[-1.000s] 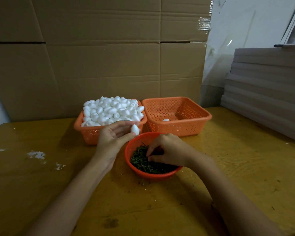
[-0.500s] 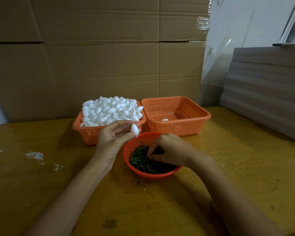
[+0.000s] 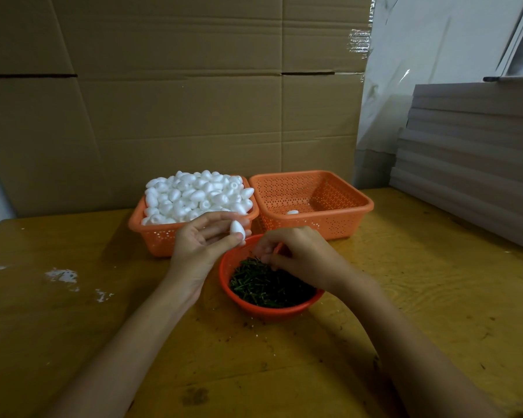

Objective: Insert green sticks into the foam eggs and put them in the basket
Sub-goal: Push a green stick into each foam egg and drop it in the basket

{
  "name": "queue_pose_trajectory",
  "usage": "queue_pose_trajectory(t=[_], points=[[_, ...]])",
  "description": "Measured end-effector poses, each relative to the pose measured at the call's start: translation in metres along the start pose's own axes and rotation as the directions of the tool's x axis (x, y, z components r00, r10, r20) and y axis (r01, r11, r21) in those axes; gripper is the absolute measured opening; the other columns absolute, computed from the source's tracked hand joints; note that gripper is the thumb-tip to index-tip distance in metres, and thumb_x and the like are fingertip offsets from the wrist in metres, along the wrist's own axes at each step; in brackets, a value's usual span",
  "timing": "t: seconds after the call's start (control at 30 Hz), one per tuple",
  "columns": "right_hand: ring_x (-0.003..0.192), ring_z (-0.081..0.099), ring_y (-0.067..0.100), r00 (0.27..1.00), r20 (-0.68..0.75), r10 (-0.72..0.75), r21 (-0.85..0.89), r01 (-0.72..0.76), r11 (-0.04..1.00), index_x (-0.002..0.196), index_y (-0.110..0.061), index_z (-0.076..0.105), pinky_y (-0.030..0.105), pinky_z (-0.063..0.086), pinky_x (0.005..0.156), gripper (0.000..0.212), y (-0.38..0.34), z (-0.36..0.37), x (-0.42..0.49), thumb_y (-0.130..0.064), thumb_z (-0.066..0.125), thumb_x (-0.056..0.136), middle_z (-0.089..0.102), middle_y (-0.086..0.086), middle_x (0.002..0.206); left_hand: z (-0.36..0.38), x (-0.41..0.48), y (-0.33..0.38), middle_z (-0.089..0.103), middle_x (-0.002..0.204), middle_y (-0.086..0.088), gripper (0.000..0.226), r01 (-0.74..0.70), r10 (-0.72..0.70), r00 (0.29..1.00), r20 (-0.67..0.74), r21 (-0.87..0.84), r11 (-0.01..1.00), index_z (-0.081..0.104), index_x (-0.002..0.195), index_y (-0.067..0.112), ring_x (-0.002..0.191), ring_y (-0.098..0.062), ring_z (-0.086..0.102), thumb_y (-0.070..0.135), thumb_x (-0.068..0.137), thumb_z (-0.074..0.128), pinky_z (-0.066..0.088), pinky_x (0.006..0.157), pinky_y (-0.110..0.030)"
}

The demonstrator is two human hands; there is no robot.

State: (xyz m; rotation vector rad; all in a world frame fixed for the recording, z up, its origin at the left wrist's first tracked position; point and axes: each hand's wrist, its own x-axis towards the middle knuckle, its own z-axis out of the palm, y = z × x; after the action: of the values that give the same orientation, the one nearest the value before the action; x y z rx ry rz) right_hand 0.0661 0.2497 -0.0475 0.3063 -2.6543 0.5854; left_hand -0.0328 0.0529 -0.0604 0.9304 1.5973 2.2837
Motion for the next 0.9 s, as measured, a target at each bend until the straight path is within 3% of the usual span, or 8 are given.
queue_pose_trajectory(t=[0.13,0.27,0.5,0.63,0.9], points=[[0.066,0.07,0.003,0.995,-0.094,0.02,0.064,-0.014,0.998,0.105,-0.024,0.074,0.03,0.058,0.073,0.013,-0.0008,-0.0005,0.0008,-0.017,0.076,0.094,0.071,-0.013,0.091,-0.0007,0.0006,-0.0016,0.079,0.117,-0.017,0.031,-0.006,0.006,1.0,0.017,0.012,1.0,0.082,0.109,0.014,0.11,-0.035,0.077,-0.008,0.088,0.076,0.064,0.087,-0.031],[0.079,0.067,0.001,0.991,-0.131,0.039,0.04,-0.034,0.999,0.106,-0.027,0.075,0.023,0.053,0.073,0.017,0.0015,-0.0012,0.0011,-0.019,0.079,0.091,0.071,-0.016,0.089,-0.0001,0.0005,-0.0025,0.079,0.118,-0.015,0.031,-0.01,0.009,1.0,0.027,0.018,1.0,0.083,0.107,0.014,0.11,-0.036,0.077,-0.009,0.088,0.077,0.064,0.087,-0.031],[0.088,0.066,0.007,0.999,-0.046,0.021,-0.088,-0.025,0.996,0.103,-0.025,0.074,0.032,0.054,0.079,0.018,0.0005,-0.0027,-0.0001,-0.019,0.082,0.087,0.073,-0.012,0.095,-0.0013,0.0012,-0.0053,0.08,0.112,-0.013,0.033,0.019,-0.019,1.0,-0.007,0.037,0.999,0.085,0.106,0.02,0.108,-0.039,0.077,-0.006,0.087,0.079,0.064,0.094,-0.041],[0.088,0.067,0.005,0.999,-0.015,0.041,-0.086,-0.042,0.995,0.098,-0.023,0.077,0.036,0.056,0.082,0.016,-0.0003,-0.0044,-0.0001,-0.02,0.085,0.084,0.074,-0.012,0.093,0.0006,0.0007,-0.0031,0.079,0.116,-0.012,0.033,0.032,-0.032,0.999,-0.008,-0.015,0.999,0.085,0.104,0.021,0.111,-0.035,0.076,-0.006,0.087,0.077,0.064,0.083,-0.03],[0.095,0.068,0.006,0.999,0.017,0.03,-0.127,-0.027,0.992,0.101,-0.026,0.077,0.034,0.055,0.086,0.014,-0.0006,-0.003,-0.0001,-0.02,0.081,0.089,0.076,-0.013,0.102,0.0014,-0.0005,-0.0012,0.08,0.114,-0.012,0.033,0.023,-0.023,1.0,-0.001,-0.003,1.0,0.085,0.104,0.02,0.108,-0.033,0.077,0.016,0.072,0.089,0.064,0.084,-0.03]])
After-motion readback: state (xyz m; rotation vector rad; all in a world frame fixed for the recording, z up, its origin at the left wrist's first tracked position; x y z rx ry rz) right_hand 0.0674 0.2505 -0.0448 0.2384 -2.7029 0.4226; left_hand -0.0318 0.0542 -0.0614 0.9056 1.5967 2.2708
